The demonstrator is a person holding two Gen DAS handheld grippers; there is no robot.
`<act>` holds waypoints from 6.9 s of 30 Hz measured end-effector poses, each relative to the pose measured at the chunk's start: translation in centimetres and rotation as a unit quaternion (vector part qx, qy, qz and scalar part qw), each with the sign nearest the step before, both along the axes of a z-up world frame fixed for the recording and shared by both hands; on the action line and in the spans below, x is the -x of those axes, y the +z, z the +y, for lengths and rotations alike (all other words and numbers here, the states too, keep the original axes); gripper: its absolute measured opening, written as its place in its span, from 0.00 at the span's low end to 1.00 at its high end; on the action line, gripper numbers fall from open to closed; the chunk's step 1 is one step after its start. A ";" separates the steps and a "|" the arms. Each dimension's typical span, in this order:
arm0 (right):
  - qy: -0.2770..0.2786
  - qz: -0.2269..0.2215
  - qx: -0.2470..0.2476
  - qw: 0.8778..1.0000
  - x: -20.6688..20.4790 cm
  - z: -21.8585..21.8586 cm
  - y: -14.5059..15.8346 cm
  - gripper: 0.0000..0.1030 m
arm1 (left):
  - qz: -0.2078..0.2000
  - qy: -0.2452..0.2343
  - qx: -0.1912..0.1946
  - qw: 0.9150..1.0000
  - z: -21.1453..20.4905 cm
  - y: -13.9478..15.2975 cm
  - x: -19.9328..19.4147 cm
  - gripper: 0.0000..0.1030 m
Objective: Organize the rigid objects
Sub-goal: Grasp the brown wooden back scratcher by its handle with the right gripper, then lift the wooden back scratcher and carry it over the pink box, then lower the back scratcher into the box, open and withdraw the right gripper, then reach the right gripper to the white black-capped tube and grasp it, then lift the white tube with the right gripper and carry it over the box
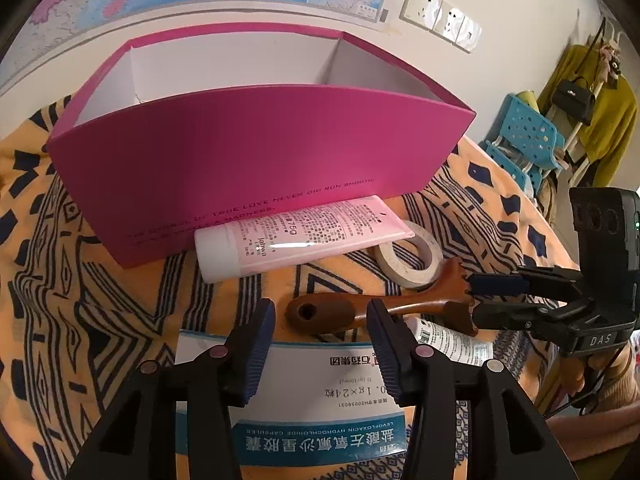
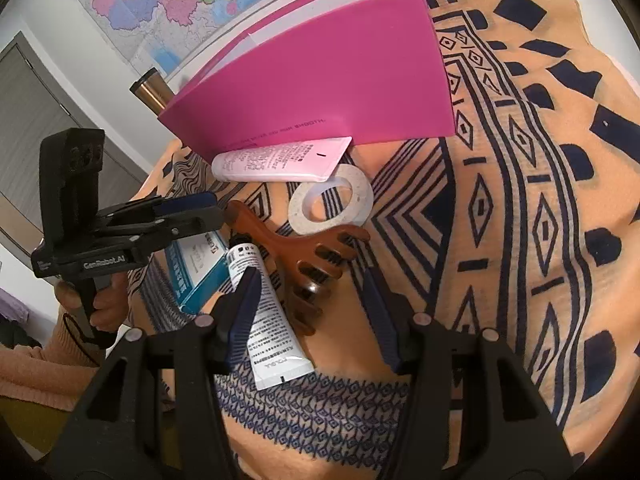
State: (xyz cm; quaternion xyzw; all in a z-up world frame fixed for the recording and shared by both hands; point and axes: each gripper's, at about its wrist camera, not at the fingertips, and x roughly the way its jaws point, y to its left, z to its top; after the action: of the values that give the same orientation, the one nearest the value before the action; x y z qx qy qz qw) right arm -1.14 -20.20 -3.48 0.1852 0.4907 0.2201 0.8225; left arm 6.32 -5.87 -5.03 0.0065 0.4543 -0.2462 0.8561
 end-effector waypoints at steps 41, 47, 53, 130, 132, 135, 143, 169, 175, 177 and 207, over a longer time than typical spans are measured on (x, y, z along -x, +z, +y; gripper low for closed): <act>-0.024 -0.039 0.024 0.999 -0.5 -0.4 1.4 0.30 | 0.034 0.017 0.030 0.999 -1.3 -0.1 0.2 0.56; -0.020 -0.055 0.027 0.998 -0.7 -0.4 2.5 0.29 | 0.037 0.026 0.052 0.998 -0.4 0.5 0.1 0.56; -0.014 -0.075 0.031 0.997 -1.1 -0.2 3.8 0.29 | 0.021 0.032 0.057 0.998 0.2 1.7 0.5 0.56; -0.014 -0.155 0.007 0.988 -8.7 -3.7 10.6 0.35 | -0.111 0.061 0.052 0.991 1.5 9.0 -2.7 0.54; -0.002 -0.154 0.001 0.988 -7.3 -3.5 10.5 0.35 | -0.111 0.056 0.051 0.991 1.6 8.8 -1.6 0.54; 0.013 -0.142 -0.002 0.990 -5.5 -3.0 9.6 0.36 | -0.103 0.044 0.046 0.993 1.4 8.1 -0.3 0.54; 0.078 -0.074 0.018 0.994 -2.1 0.1 5.2 0.36 | -0.069 0.030 0.046 0.996 0.6 5.3 1.9 0.54; 0.187 -0.036 0.106 0.976 -1.8 7.6 0.0 0.28 | -0.022 0.034 0.056 0.998 1.2 2.3 4.4 0.54; 0.165 -0.044 0.094 0.981 -1.4 6.2 0.8 0.27 | -0.016 0.015 0.060 0.998 0.2 2.0 4.8 0.54; 0.151 -0.050 0.086 0.983 -1.3 5.4 1.5 0.27 | -0.014 0.007 0.065 0.998 -0.3 2.0 4.8 0.54; 0.078 -0.160 0.047 0.983 -3.5 1.4 10.7 0.26 | -0.089 -0.082 0.057 0.991 -6.3 7.5 2.1 0.32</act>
State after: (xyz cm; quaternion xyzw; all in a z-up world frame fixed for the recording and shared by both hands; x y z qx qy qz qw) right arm 2.38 -18.76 7.17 0.0699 0.3760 0.2872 0.8782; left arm 4.25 -12.20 2.52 0.0170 0.3594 -0.3397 0.8690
